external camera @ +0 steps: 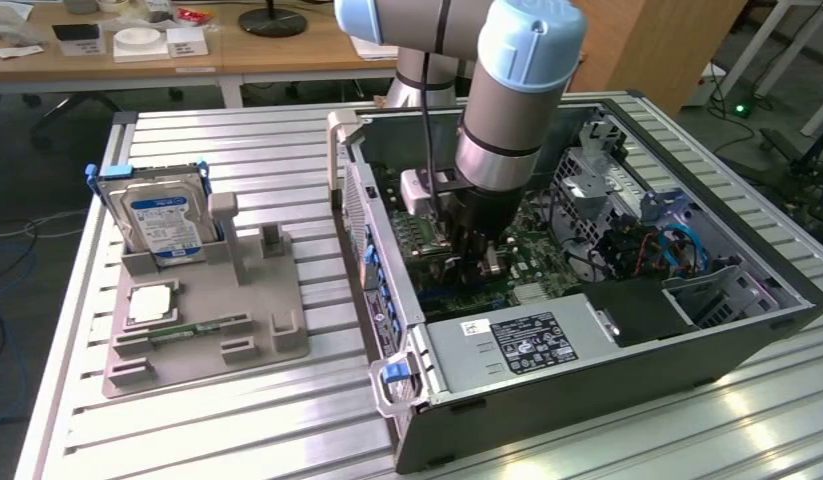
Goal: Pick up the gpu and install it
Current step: 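Insert the gpu into the slot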
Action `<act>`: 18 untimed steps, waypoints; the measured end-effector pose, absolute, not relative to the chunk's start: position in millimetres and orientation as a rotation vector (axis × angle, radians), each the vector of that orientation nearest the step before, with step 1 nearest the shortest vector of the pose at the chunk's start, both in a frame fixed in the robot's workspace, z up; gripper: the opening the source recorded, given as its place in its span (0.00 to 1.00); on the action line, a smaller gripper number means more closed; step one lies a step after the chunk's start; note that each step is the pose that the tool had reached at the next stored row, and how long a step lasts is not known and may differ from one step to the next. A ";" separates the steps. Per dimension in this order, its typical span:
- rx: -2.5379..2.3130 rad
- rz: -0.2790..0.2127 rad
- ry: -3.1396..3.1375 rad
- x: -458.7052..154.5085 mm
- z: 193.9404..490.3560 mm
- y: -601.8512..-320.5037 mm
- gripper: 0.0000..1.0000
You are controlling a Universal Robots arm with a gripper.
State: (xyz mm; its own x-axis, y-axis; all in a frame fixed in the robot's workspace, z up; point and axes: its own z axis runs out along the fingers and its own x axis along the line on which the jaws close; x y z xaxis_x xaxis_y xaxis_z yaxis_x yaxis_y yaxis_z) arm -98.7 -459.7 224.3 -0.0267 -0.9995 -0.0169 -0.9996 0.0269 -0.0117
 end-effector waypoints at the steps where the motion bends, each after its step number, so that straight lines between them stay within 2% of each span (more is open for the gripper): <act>1: -2.177 0.006 2.236 -98.7 224.6 -459.7 0.28; 18: -2.173 0.016 2.232 -98.8 223.4 -459.6 0.28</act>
State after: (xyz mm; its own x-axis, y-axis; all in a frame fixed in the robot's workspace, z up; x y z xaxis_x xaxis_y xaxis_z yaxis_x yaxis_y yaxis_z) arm -98.8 -459.6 223.4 -0.0267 -0.9993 -0.0261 -0.9996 0.0270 -0.0112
